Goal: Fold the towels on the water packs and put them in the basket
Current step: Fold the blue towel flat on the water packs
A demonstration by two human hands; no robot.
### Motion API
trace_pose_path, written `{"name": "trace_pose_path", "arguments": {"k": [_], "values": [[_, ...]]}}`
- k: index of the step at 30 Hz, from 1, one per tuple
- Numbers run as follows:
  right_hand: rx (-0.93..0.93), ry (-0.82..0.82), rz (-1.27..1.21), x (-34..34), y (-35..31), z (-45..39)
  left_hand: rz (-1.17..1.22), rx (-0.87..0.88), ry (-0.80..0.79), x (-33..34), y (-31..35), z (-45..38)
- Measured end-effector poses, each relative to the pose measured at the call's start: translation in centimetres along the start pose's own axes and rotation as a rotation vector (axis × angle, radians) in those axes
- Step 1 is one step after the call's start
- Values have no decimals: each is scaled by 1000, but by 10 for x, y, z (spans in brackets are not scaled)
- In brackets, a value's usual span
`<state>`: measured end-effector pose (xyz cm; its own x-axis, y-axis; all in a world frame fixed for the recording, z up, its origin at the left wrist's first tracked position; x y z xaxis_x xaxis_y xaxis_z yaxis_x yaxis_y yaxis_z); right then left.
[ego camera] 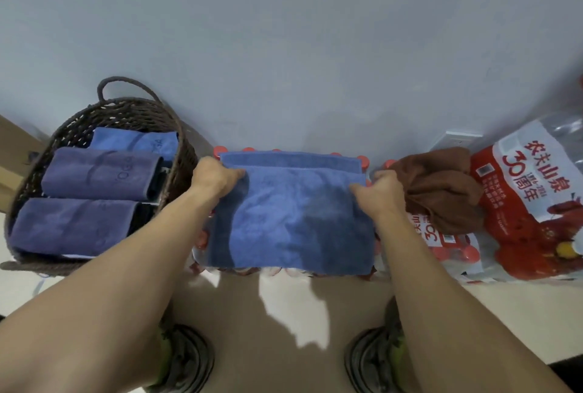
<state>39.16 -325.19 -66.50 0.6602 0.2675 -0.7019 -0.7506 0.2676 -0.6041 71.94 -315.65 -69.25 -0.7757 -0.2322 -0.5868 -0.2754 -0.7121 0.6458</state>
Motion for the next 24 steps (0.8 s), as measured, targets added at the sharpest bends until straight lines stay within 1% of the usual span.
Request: {"name": "trace_pose_path", "arguments": {"k": [3,5,7,9,10,12,14,16,18,21,24], "values": [[-5,8,2,10,-10,-15,8,124,58,-3,8,-4],[-55,3,-11,10,-12,-28,1,207,68,-4,11,-3],[-137,-27,-69,6,-12,-40,-44,225,76,-6,10,-6],[-236,-51,-159,1,-16,-50,-108,201,87,-6,9,-12],[-258,-46,-188,-1,-17,-54,-137,196,88,-6,10,-15],[-250,-47,-168,2,-17,-61,-190,184,80,-5,13,-20],[-205,-45,-64,9,-13,-67,-232,161,77,-4,15,-26],[-163,19,-2,11,-9,-70,-269,138,91,-4,15,-30],[-149,89,-11,10,-8,-70,-294,131,106,-4,14,-31],[-137,113,43,13,-13,-69,-269,130,125,-5,12,-29],[-67,93,108,12,-17,-71,-169,108,108,-8,9,-22]]}}
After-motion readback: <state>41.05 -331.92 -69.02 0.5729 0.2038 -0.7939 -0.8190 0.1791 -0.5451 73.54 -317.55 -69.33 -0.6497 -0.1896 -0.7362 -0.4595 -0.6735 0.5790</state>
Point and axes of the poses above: each hand's wrist, its own z-axis away from the middle knuckle, its own x-axis out of the palm, y = z × x, the point moved 6 cm from there along -z, towards the middle knuckle, and after that the axes turned 7 degrees about -y, right-handed, at the moved point
